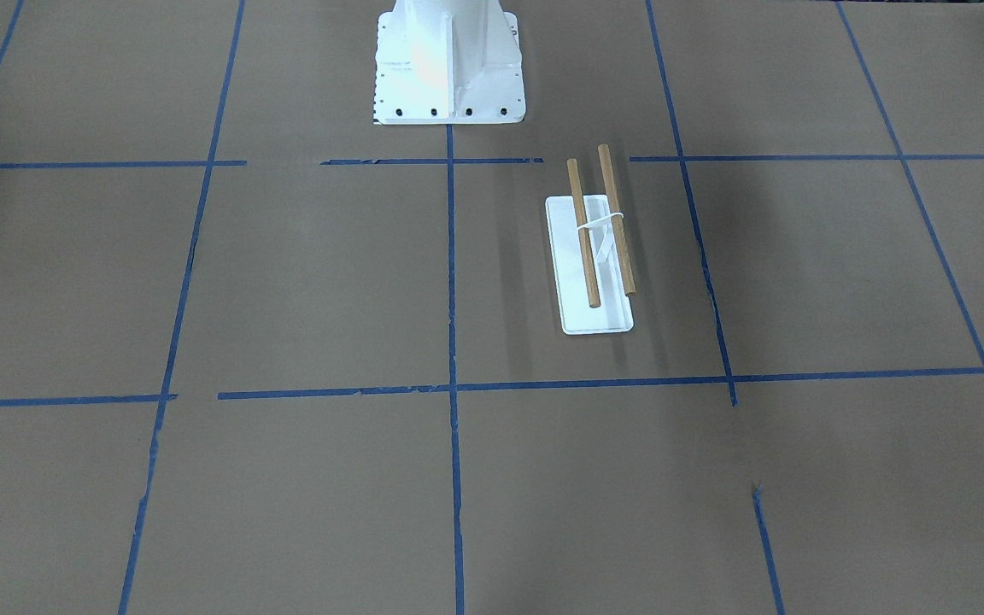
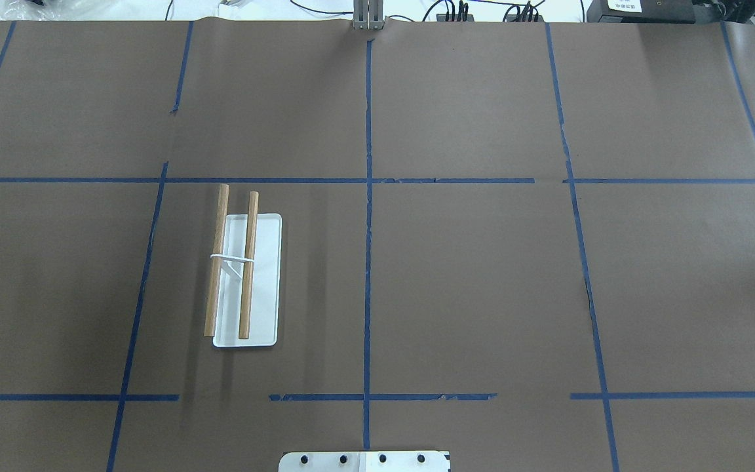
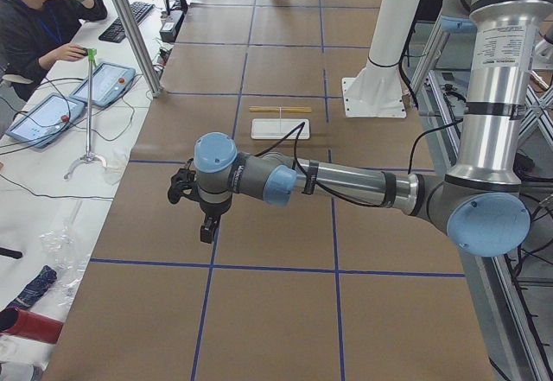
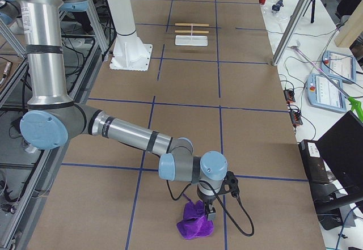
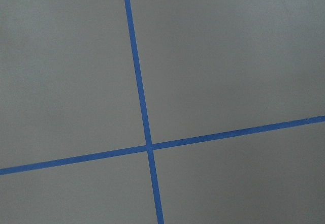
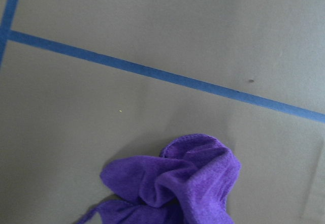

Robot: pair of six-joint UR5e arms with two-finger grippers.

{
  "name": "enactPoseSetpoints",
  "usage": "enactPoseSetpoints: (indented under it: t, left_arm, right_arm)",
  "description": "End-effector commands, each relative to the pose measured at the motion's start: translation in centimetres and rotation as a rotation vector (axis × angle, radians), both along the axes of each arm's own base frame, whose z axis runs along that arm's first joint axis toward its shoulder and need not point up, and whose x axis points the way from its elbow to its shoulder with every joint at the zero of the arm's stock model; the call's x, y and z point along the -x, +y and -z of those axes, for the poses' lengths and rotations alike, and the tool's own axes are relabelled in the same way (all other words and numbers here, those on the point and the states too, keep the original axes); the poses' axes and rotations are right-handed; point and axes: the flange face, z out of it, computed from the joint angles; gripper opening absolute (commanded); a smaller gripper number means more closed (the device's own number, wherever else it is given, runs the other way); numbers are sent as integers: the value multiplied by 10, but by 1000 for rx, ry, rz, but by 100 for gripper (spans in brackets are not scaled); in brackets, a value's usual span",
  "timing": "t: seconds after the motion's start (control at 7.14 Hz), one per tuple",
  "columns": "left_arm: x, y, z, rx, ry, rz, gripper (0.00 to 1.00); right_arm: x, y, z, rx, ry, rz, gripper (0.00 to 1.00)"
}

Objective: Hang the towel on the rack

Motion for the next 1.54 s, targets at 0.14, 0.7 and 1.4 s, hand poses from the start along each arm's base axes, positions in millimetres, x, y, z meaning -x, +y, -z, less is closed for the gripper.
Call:
enactPoseSetpoints:
  t: [0.14,0.7,1.4]
  left_arm:
    - [0,0,0,-1,0,-1,100]
    - [1,1,1,-2,1,0,100]
    - [-1,2,19,-28,33,-6,100]
  right_arm:
    - [-6,3,-23,-4,71,-3,88]
    - [-6,13,-35,19,68,3,0]
    - [-55,-15,54,-27,-157,-130,0]
